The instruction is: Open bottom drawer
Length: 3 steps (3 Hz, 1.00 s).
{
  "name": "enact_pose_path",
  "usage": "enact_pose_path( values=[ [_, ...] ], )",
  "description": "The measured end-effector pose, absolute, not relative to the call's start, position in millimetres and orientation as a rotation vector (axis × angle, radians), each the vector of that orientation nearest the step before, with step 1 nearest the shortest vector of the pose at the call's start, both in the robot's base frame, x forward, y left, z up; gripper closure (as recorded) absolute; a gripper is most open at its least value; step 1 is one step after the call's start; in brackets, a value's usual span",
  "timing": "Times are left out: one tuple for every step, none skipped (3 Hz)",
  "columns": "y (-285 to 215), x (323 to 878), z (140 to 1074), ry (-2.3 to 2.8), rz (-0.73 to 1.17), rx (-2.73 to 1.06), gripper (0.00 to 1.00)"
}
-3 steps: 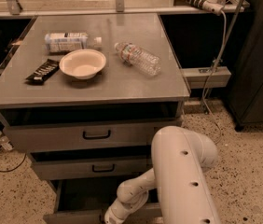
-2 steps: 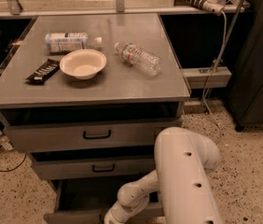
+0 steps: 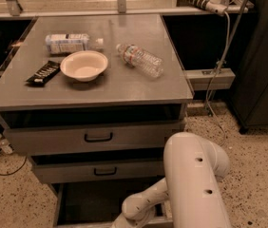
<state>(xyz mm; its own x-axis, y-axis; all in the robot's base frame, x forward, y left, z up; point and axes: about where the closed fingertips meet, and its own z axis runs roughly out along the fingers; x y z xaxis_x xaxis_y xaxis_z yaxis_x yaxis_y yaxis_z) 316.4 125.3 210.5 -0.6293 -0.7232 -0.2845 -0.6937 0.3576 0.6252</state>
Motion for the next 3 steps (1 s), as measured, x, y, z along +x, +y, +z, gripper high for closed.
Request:
enact_pose_path(
  values=[
    [125, 316, 212, -2.555, -1.145, 1.334, 0.00],
    [123, 293, 216, -2.539, -1.152, 1.322, 0.00],
    [124, 294, 216, -2.539, -1.152, 1.322, 0.00]
  ],
)
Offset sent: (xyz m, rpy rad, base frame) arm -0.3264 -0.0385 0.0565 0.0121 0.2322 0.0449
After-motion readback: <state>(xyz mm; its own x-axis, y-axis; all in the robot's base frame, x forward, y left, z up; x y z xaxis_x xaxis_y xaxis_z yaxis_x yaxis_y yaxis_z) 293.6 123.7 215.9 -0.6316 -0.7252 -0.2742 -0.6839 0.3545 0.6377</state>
